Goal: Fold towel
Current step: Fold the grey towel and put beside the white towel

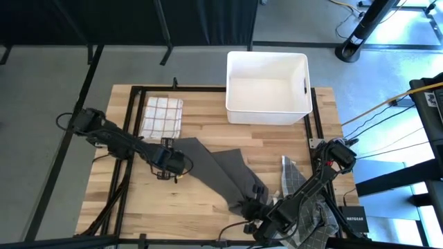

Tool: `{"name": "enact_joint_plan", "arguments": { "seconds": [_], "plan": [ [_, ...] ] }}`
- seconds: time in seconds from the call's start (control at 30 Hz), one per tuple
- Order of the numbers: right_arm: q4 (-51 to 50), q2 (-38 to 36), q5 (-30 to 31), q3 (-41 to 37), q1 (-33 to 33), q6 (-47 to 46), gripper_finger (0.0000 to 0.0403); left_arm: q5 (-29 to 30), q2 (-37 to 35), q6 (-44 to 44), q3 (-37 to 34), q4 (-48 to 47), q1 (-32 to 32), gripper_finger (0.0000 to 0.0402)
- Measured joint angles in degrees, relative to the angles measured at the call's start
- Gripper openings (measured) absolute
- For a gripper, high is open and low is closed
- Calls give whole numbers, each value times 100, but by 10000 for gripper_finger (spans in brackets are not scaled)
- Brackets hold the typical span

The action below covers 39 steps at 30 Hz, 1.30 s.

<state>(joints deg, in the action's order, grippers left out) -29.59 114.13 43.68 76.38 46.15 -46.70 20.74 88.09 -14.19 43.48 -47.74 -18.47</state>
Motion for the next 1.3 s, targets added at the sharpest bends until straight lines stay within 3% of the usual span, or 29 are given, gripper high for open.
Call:
{"name": "enact_joint_plan", "arguments": {
  "seconds": [0.33, 0.53, 0.67, 0.8, 1.0, 1.1, 1.3],
  "plan": [
    [82, 20, -112, 0, -4, -2, 3, -408, 531, 1032, 46, 77, 350, 122],
    [83, 20, -129, 0, -4, 5, 4, -1204, 531, 944, 46, 104, 460, 60],
    [107, 20, -176, 0, -4, 41, 3, -1393, 533, 549, 58, 81, 456, 8],
    [114, 20, -223, 0, -4, 44, 3, -1509, 577, 116, 274, -227, 352, 5],
    [127, 20, -233, 0, -4, 46, 3, -2242, 478, -624, 837, -551, 6, 1],
    [153, 20, -241, 0, -4, 46, 3, -2475, 470, -1004, 956, -221, -238, 1],
    [254, 20, -284, 0, -4, 49, 3, -3506, 465, -1854, 912, 1272, -856, 0]
  ]
}}
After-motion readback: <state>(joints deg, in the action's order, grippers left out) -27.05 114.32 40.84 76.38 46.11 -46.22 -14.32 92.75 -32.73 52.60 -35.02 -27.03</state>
